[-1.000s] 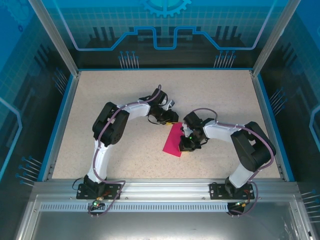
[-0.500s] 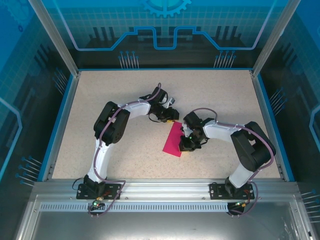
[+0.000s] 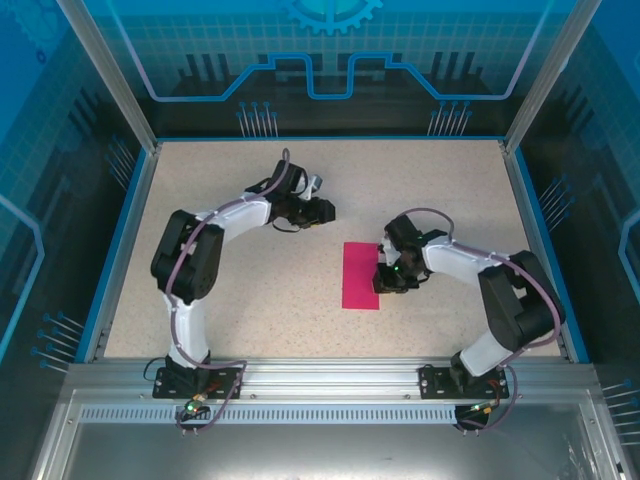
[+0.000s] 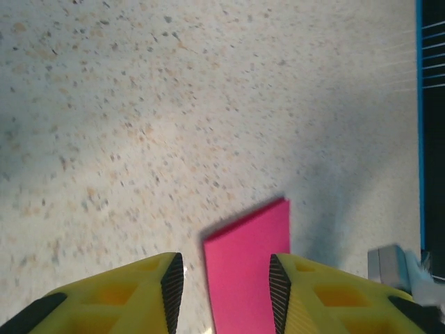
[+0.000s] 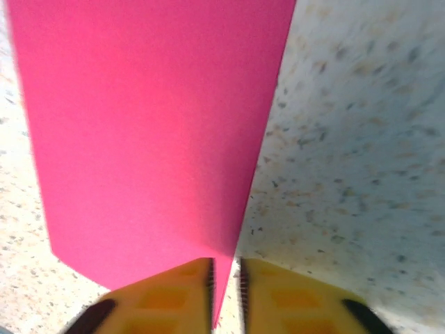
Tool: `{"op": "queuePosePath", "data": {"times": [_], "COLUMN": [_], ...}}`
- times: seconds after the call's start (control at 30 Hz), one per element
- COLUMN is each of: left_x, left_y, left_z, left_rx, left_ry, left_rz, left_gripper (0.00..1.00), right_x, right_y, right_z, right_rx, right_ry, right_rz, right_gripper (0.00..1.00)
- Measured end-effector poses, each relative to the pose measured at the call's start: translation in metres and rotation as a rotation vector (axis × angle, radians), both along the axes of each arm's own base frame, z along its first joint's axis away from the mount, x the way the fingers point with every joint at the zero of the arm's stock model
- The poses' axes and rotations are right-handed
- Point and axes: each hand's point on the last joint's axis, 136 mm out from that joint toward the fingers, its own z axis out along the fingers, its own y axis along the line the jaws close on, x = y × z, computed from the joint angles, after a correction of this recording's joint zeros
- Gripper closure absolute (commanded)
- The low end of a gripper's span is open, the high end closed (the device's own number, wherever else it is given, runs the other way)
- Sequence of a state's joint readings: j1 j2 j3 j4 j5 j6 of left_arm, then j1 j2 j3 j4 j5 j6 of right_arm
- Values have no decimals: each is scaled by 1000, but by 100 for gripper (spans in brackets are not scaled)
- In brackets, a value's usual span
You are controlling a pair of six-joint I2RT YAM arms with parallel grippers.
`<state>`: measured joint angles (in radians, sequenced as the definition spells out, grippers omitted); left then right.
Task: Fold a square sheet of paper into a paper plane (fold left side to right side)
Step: First fold the square sheet of paper in half at the center of the table, then fold the triangle a second time at the center of the table.
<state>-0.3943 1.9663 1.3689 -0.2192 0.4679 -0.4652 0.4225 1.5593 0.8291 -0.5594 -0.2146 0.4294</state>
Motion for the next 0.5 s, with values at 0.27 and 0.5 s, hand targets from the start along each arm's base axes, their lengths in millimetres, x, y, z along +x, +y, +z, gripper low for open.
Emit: {"op": "queuePosePath", "data": {"times": [0.27, 0.5], "left_x": [-52, -71], "left_y": [-20, -56], "left_z": [-17, -44], "left_rx": [-18, -22], "left_ry": [81, 152], "left_rz": [-60, -118], "left_gripper": [61, 61], "right_x": [29, 35], "right_y": [-22, -17], "right_z": [31, 35], "right_rx": [166, 268], "right_ry": [-146, -138], "right_rz": [-148, -191], "right_gripper": [45, 37]}}
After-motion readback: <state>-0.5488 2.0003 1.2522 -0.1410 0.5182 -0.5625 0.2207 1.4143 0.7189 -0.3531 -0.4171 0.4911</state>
